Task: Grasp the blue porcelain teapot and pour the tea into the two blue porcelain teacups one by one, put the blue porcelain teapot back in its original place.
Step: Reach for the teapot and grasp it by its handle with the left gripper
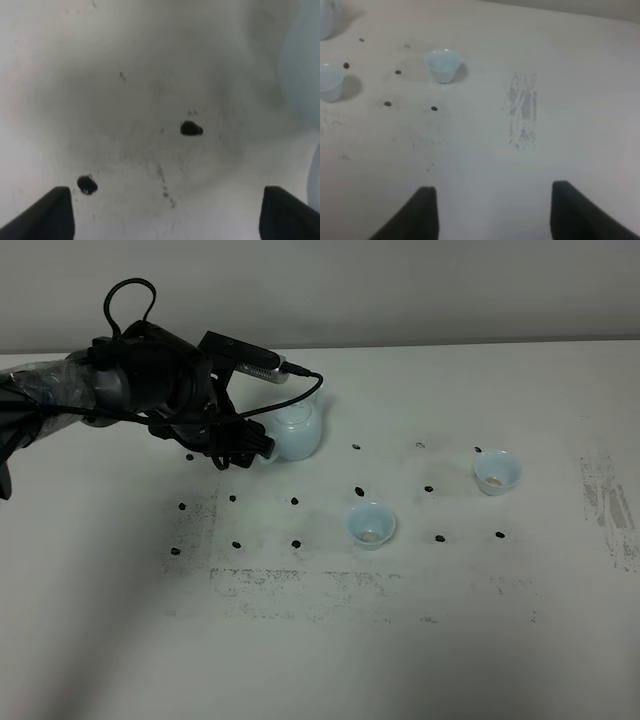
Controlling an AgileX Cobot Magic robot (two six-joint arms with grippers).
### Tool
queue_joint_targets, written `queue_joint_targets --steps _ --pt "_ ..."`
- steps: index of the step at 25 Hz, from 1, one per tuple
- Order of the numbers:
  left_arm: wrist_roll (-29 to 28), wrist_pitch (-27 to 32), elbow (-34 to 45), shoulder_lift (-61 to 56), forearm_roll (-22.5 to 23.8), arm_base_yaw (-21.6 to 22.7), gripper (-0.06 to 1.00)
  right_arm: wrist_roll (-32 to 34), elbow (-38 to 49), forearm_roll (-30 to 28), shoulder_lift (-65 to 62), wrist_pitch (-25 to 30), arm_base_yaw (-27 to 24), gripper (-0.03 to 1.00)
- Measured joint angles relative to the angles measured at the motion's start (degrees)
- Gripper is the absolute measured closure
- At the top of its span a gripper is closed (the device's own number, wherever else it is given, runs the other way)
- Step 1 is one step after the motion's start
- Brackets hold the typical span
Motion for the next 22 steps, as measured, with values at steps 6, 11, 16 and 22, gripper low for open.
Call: queue_joint_targets --steps 6,11,16,22 --pt "0.16 3.75 0.0 -0.49 -0.53 0.0 0.22 0.0 0.0 0.0 0.0 0.0 0.0 0.49" --pt "3.59 7.37 0.0 -3.86 -3.4 0.0 0.22 0.0 0.0 0.0 0.0 0.0 0.0 0.49" --pt "9.68 11.11 0.0 -6.99 -8.49 0.0 0.22 0.0 0.0 0.0 0.0 0.0 0.0 0.49" --pt "14.4 11.95 0.0 -7.41 -13.49 0.0 0.22 0.0 0.0 0.0 0.0 0.0 0.0 0.49"
